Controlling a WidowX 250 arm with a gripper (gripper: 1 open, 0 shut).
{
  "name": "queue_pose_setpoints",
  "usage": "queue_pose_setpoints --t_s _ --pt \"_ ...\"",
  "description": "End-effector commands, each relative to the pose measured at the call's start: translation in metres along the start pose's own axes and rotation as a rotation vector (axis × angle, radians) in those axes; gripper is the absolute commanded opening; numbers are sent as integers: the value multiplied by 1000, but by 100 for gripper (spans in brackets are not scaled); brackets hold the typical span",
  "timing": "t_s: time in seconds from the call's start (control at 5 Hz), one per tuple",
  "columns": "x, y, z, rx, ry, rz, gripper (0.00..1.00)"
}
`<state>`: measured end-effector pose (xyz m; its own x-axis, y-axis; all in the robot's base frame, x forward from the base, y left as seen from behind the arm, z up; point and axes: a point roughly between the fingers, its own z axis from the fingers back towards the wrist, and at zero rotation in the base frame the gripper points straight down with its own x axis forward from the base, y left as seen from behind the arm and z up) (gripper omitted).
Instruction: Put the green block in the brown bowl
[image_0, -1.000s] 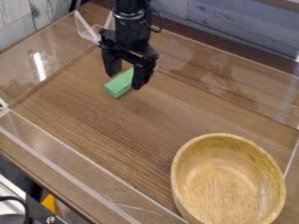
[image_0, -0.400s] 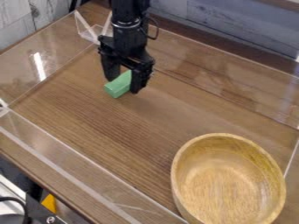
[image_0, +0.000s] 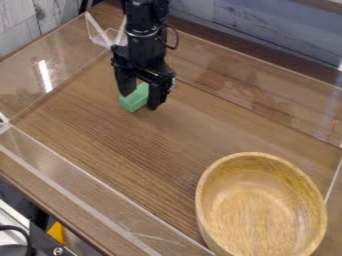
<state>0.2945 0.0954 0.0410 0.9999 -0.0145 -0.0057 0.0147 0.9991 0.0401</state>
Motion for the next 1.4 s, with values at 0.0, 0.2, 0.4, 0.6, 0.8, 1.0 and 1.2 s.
queue_pose_setpoints --t_s 0.0,0.2,0.4,0.6,0.8,1.0,1.2 --pt "9 7 10 12 -47 6 100" --pt "10 8 8 9 -49 9 100" --pt "12 10 7 5 -51 11 100" --pt "14 11 6 0 -52 12 0" --pt "13 9 12 -12 -57 11 0" --pt "12 6 16 -23 -55 12 0" --pt "11 3 19 -34 -52 12 0"
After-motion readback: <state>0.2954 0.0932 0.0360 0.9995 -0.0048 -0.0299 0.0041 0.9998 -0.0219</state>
